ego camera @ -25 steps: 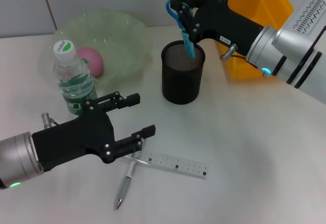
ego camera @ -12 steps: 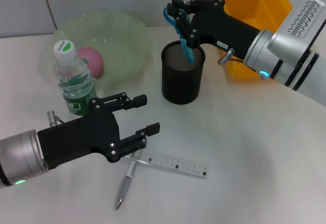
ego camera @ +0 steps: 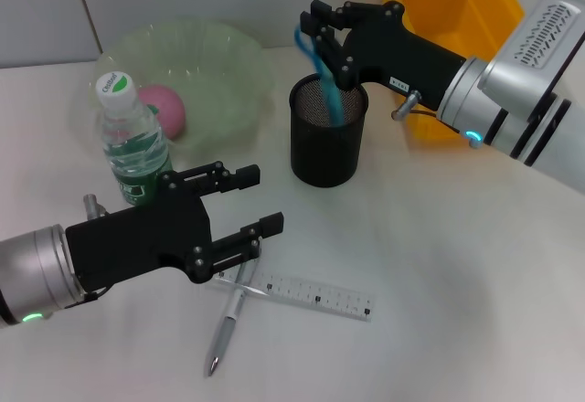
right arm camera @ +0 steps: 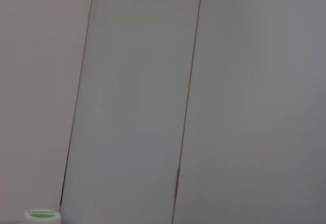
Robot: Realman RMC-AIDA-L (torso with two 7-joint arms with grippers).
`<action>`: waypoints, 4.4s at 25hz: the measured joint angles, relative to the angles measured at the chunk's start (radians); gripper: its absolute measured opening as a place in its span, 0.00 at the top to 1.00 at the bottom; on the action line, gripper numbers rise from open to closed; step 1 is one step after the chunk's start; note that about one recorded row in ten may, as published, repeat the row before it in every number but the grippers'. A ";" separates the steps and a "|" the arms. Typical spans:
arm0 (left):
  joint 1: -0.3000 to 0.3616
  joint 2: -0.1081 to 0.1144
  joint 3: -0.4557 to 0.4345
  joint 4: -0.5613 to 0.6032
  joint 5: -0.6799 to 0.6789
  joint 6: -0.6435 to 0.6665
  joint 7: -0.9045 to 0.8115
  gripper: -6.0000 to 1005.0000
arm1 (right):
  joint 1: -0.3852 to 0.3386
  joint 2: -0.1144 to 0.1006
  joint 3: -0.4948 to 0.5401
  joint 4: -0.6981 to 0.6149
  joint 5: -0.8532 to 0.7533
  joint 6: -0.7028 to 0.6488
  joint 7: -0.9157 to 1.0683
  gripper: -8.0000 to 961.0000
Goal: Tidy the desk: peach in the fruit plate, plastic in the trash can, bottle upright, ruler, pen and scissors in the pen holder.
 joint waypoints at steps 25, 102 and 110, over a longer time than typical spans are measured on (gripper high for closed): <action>0.080 0.007 -0.122 0.111 0.178 0.081 -0.063 0.20 | -0.506 -0.037 0.020 -0.702 -0.058 -0.402 0.757 0.21; 0.008 -0.052 -0.175 0.695 0.857 0.015 -0.510 0.20 | -0.711 -0.017 0.506 -1.120 -0.618 -0.826 1.005 0.21; -0.103 -0.055 0.053 0.886 1.161 -0.003 -0.703 0.20 | -0.683 -0.041 0.546 -1.028 -0.699 -0.823 0.969 0.21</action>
